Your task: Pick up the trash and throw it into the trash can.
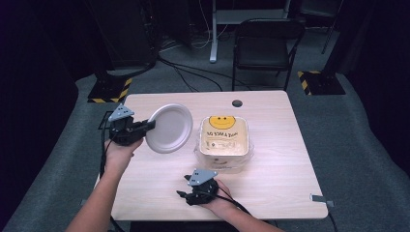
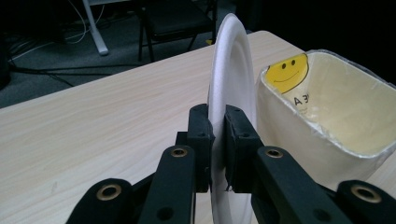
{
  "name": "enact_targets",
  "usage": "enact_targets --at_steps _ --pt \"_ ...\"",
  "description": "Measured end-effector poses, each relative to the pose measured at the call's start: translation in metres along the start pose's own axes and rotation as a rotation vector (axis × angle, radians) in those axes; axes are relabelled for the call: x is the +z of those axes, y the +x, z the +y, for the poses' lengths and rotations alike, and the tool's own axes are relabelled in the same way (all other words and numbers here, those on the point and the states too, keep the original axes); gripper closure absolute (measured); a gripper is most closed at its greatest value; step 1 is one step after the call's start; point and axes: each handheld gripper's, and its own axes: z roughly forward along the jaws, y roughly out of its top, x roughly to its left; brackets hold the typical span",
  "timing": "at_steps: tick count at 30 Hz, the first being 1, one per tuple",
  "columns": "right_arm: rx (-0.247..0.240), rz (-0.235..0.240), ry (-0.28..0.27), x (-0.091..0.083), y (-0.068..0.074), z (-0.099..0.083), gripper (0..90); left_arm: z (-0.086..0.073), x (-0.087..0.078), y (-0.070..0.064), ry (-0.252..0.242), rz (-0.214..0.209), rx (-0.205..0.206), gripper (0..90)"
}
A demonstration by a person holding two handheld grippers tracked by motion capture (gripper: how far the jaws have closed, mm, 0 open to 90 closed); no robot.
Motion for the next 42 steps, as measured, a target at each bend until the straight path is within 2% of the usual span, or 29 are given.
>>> enact_targets --at_steps 4,5,7,9,14,19,26,32,42 --pt "-0.012 0.009 0.0 0.002 0.003 -0.001 39.5 0.012 -0.002 -0.006 -0.006 0.005 0.014 81.9" --pt "-0.032 0.009 0.001 0.002 0.003 -0.001 39.5 0.015 -0.002 -0.007 -0.005 0.005 0.019 81.9" --pt "-0.044 0.01 0.002 0.003 0.004 -0.001 39.5 0.021 -0.002 -0.01 -0.006 0.007 0.026 81.9" --pt "-0.043 0.014 0.001 0.003 0.006 -0.001 39.5 0.024 -0.002 -0.011 -0.006 0.007 0.033 81.9" --pt "-0.038 0.014 -0.003 0.002 0.005 -0.002 39.6 0.043 -0.005 -0.022 -0.02 0.003 0.058 81.9" --pt "-0.035 0.015 -0.002 0.002 0.006 -0.002 39.6 0.054 -0.004 -0.029 -0.026 -0.003 0.066 81.9" --pt "-0.039 0.018 -0.004 0.002 0.007 -0.003 39.5 0.073 0.002 -0.047 -0.027 -0.013 0.099 81.9" --pt "-0.037 0.031 -0.004 0.003 0.007 -0.003 39.5 0.08 0.011 -0.059 -0.023 -0.027 0.11 82.0" --pt "-0.049 0.038 0.01 0.007 0.012 -0.006 39.4 0.08 0.029 -0.077 -0.015 -0.056 0.111 81.9"
